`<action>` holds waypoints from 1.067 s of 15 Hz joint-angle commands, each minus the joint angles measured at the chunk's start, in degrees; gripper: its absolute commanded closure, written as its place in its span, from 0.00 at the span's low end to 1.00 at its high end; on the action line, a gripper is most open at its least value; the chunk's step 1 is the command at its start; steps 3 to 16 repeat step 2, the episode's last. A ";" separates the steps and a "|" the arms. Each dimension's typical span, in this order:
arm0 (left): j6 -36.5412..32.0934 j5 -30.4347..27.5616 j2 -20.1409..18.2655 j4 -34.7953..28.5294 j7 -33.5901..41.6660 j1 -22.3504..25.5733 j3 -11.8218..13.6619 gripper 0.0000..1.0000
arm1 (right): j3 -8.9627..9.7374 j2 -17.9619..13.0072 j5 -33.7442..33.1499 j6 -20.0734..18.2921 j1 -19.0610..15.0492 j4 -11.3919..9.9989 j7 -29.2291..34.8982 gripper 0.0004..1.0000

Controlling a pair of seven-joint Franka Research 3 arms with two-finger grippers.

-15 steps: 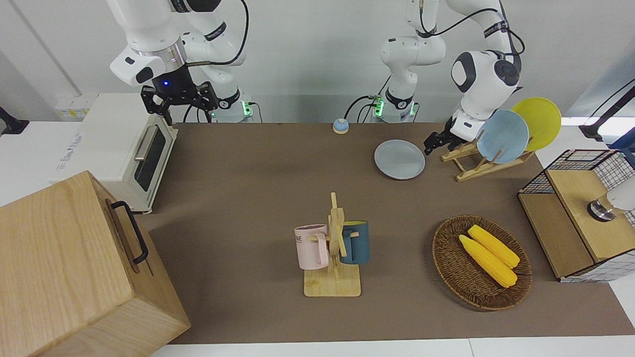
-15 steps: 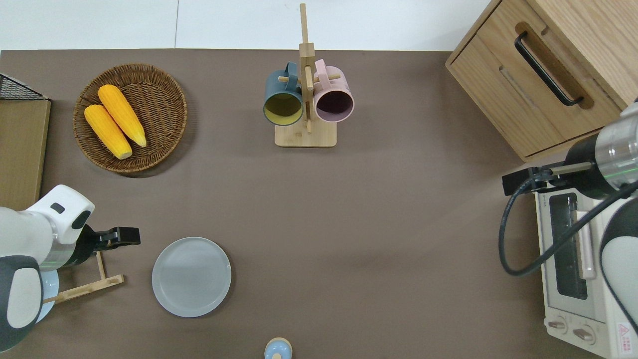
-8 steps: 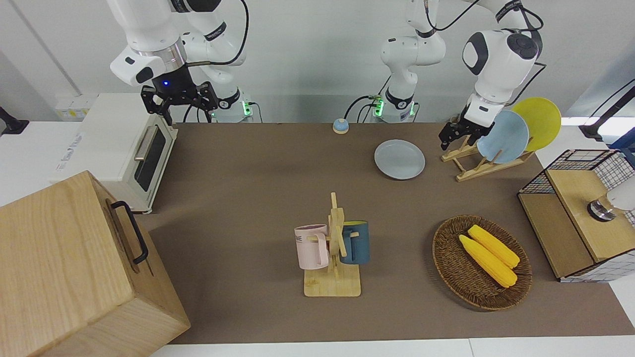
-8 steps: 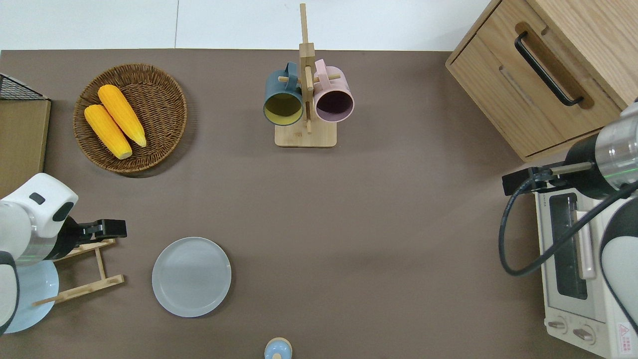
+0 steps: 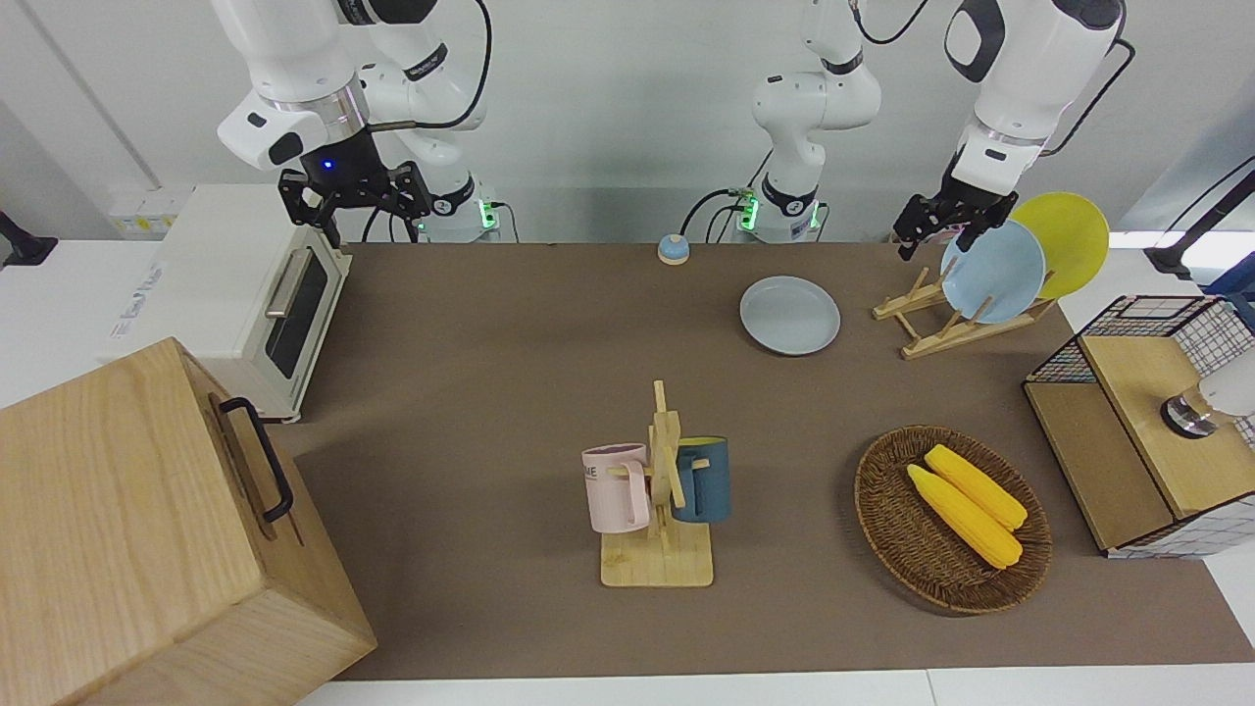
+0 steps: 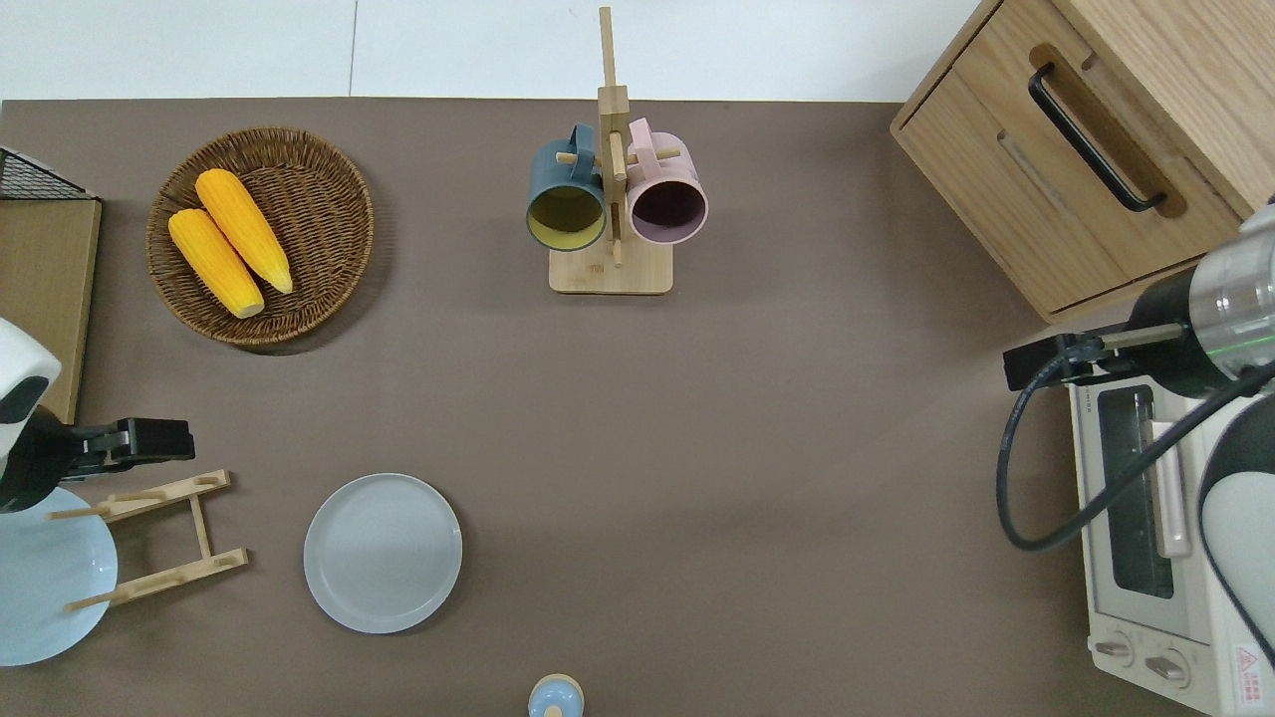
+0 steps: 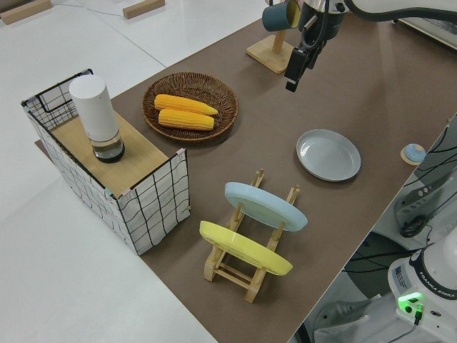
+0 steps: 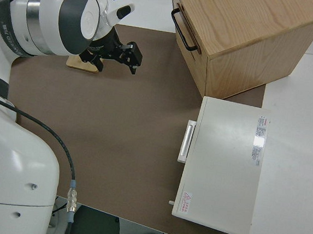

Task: Pick gray plate from low plate rack and place it on table with left arm

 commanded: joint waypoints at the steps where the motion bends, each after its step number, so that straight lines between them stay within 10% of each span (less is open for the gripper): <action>1: -2.31 1.09 0.55 2.19 -0.39 -0.47 -0.27 0.00 | 1.38 -0.11 -0.12 -0.98 -1.51 0.59 0.80 0.02; 16: -2.31 1.09 0.55 2.19 -0.56 -0.47 -0.27 0.00 | 1.38 -0.11 -0.12 -0.98 -1.51 0.59 0.80 0.02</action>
